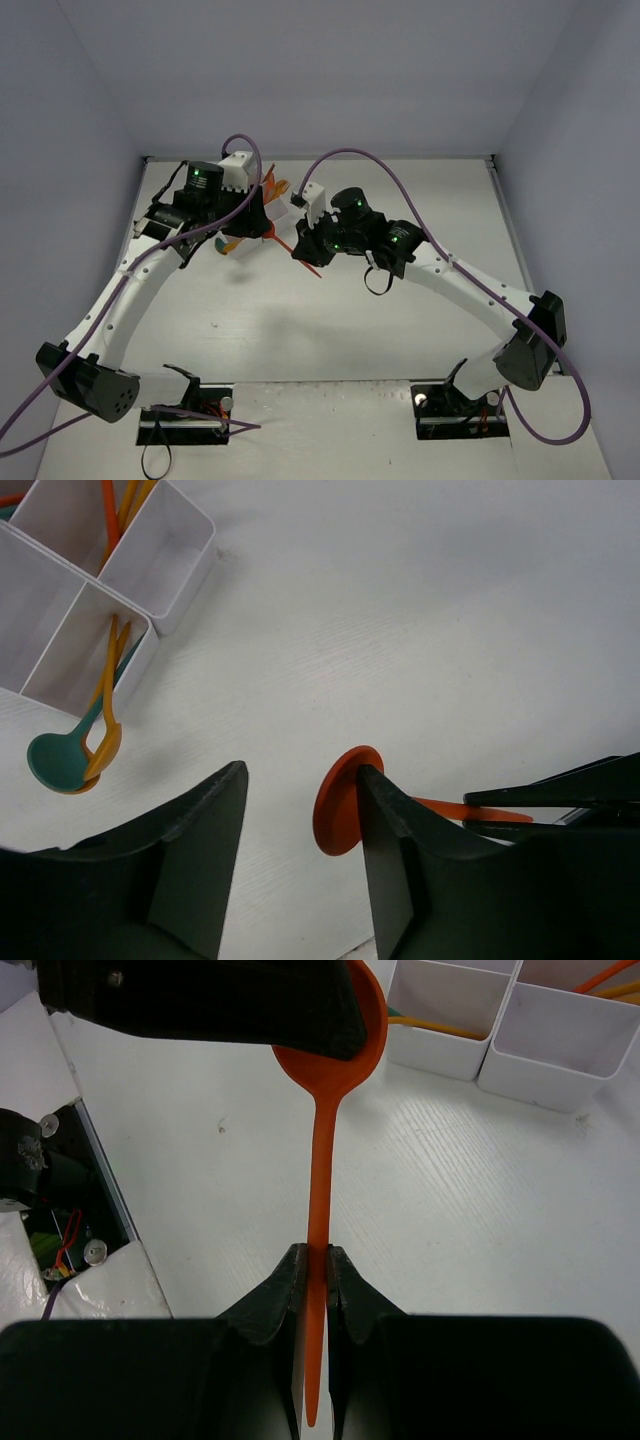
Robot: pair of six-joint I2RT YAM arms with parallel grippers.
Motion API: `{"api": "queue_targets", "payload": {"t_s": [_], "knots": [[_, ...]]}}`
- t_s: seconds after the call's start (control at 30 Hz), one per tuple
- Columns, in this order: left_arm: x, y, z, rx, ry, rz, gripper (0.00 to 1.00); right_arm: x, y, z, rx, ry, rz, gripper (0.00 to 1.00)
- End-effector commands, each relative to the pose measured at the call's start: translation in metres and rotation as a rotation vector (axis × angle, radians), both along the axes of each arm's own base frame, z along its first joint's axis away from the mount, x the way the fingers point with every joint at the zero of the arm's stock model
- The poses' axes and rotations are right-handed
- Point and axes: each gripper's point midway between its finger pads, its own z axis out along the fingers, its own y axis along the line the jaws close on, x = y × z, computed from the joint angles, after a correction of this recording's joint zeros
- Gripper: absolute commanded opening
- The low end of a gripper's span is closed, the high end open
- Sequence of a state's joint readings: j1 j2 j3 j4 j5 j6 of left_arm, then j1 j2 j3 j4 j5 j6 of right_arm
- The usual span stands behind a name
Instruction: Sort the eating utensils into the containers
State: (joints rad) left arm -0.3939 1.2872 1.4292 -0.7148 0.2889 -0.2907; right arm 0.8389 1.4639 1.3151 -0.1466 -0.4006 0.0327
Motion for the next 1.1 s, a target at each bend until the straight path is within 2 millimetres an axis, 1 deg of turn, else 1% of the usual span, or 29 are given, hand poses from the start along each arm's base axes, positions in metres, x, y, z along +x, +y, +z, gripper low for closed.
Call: {"api": "queue_targets", "payload": {"t_s": [0.0,0.2,0.3,0.4,0.47,0.57,0.6,0.63,0.7,0.73,0.77,0.83,0.87,0.9,0.97,1.03,1.07], "knots": [[0.005,-0.008,0.025,-0.047,-0.061,-0.015,0.39,-0.001,0.004,0.037,0.078,-0.081,0.007,0.01],[0.004,-0.01,0.023,-0.055,-0.049,-0.018,0.15,0.0,0.004,0.032,0.066,-0.08,0.004,0.01],[0.003,-0.011,0.02,-0.058,-0.037,-0.02,0.01,0.0,0.003,0.027,0.054,-0.08,-0.001,0.01],[0.001,-0.012,0.018,-0.062,-0.029,-0.025,0.0,0.003,0.001,0.024,0.043,-0.086,-0.013,0.0],[0.0,-0.012,0.015,-0.058,-0.023,-0.025,0.0,0.004,0.0,0.022,0.036,-0.087,-0.022,0.03],[0.0,-0.007,0.013,-0.042,-0.031,-0.009,0.0,0.009,-0.002,0.018,0.023,-0.089,-0.044,0.32],[0.001,-0.004,0.013,-0.032,-0.036,0.003,0.0,0.011,-0.004,0.018,0.019,-0.089,-0.058,0.45],[0.001,0.0,0.011,-0.017,-0.043,0.022,0.0,0.015,-0.006,0.017,0.015,-0.089,-0.081,0.64],[0.007,0.015,0.01,0.033,-0.066,0.095,0.0,0.025,-0.015,0.014,0.0,-0.088,-0.153,0.94],[0.011,0.024,0.009,0.063,-0.079,0.141,0.0,0.031,-0.021,0.012,-0.009,-0.086,-0.193,1.0],[0.014,0.034,0.008,0.093,-0.092,0.189,0.0,0.036,-0.028,0.009,-0.02,-0.084,-0.233,1.0],[0.024,0.059,0.008,0.171,-0.13,0.321,0.0,0.048,-0.049,0.003,-0.043,-0.078,-0.318,1.0],[0.026,0.065,0.009,0.187,-0.139,0.356,0.0,0.052,-0.059,-0.001,-0.057,-0.076,-0.358,1.0],[0.031,0.079,0.009,0.226,-0.159,0.429,0.0,0.058,-0.073,-0.003,-0.063,-0.07,-0.412,1.0],[0.041,0.094,0.012,0.25,-0.2,0.528,0.0,0.065,-0.098,-0.007,-0.072,-0.065,-0.495,1.0],[0.048,0.113,0.011,0.282,-0.227,0.647,0.0,0.072,-0.125,-0.005,-0.059,-0.059,-0.579,1.0],[0.053,0.119,0.012,0.287,-0.243,0.695,0.0,0.073,-0.135,-0.006,-0.059,-0.059,-0.611,1.0]]}}
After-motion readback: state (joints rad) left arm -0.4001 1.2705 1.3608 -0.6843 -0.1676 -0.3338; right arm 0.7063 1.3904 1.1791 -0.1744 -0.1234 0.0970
